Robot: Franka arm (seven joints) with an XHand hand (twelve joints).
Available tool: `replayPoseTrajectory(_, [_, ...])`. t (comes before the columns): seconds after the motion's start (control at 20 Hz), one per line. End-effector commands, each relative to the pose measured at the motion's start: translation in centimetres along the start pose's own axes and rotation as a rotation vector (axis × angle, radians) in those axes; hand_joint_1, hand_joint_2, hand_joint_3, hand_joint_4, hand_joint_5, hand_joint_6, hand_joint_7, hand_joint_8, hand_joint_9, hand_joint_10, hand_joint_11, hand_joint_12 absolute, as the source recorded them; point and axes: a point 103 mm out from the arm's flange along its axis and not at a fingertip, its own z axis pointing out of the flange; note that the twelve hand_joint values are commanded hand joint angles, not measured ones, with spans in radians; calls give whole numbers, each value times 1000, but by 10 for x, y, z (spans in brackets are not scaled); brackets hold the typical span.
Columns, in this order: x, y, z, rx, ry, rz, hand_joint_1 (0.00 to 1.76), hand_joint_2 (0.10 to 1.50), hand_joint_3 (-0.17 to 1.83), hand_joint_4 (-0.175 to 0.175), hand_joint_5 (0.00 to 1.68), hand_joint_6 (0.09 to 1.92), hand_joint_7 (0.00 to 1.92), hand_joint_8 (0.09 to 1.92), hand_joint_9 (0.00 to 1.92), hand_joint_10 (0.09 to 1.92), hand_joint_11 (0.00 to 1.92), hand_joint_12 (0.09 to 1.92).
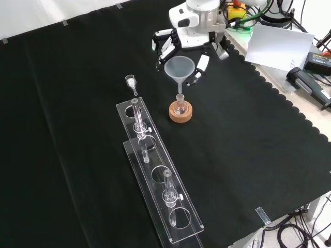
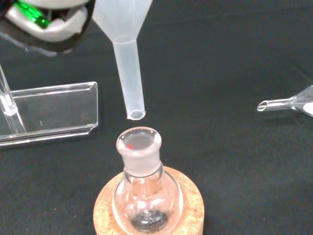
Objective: Place the funnel on the round-bottom flask.
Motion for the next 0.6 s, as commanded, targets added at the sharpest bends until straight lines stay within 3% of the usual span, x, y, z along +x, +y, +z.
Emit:
replayPoseTrajectory(0.05, [6, -1, 3, 5, 3, 10, 857, 596, 706, 84, 954, 521, 1169, 570, 922, 329, 0, 1354])
replayPoseTrajectory(0.6, [-14, 8, 10, 13, 9, 37, 857, 596, 708, 83, 956, 522, 1172, 568, 926, 327, 0, 1355])
